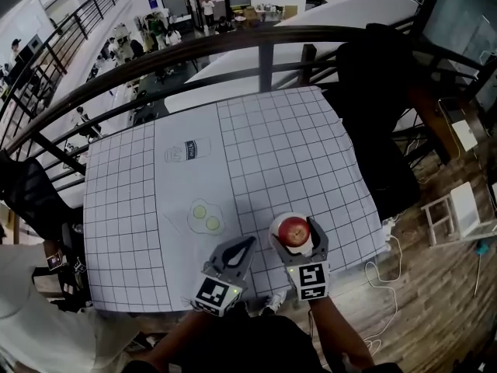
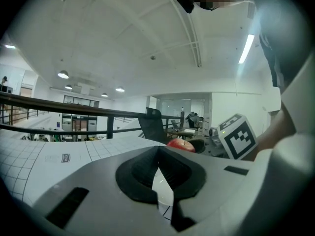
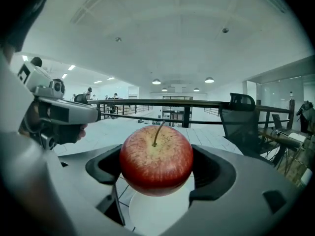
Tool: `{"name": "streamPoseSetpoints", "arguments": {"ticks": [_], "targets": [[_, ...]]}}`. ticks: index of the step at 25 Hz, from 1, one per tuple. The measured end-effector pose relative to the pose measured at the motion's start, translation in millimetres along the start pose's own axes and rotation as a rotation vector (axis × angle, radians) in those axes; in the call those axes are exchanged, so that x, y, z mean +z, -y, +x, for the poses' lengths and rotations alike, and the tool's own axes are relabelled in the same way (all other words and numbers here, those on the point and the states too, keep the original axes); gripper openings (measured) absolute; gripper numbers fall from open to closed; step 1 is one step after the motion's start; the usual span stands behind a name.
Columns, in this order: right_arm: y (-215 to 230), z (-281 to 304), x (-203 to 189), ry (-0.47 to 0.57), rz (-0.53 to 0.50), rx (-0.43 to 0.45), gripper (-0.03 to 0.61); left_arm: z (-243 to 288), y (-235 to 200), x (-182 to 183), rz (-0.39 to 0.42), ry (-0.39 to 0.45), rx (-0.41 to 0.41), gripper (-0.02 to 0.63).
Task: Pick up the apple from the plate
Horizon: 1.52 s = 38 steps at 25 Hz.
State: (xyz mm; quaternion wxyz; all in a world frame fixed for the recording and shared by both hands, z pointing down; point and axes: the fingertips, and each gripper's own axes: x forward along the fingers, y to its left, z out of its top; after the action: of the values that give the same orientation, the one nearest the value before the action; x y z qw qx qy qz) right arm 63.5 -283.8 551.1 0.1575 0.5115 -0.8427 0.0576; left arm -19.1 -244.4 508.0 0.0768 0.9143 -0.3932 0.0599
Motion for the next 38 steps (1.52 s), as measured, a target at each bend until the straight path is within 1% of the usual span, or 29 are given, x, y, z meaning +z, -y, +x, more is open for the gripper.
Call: {"name": "streamPoseSetpoints", "arguments": {"ticks": [6, 12, 17, 20, 23, 27, 32, 38], "targets": [[-3, -21, 44, 0.083, -0.004, -0.018, 0.400, -2, 4, 16, 0.006, 0.031, -0.011, 0.021], [-6, -50, 69, 0.136, -0.004, -0.037, 0.400, -3, 11, 34, 0.021, 0.062, -0.029, 0.021], [-11, -65, 79, 0.152, -0.022, -0.044, 0.400, -5, 13, 39, 0.027, 0.070, -0.039, 0.021], [-14, -70, 84, 0.167, -0.059, -0.071, 0.400, -6, 13, 41, 0.030, 0.072, -0.043, 0.021], [-12, -75, 90, 0.192, -0.069, -0.101, 0.400, -8, 12, 41, 0.027, 0.078, -0.043, 0.021], [-10, -75, 97, 0.208, -0.080, -0.116, 0.401, -8, 10, 44, 0.021, 0.083, -0.042, 0.021], [-8, -77, 103, 0.261, -0.055, -0.125, 0.400, -6, 13, 44, 0.025, 0.085, -0.052, 0.021], [-4, -81, 101, 0.239, -0.032, -0.147, 0.400, -6, 14, 45, 0.021, 0.088, -0.052, 0.021]]}}
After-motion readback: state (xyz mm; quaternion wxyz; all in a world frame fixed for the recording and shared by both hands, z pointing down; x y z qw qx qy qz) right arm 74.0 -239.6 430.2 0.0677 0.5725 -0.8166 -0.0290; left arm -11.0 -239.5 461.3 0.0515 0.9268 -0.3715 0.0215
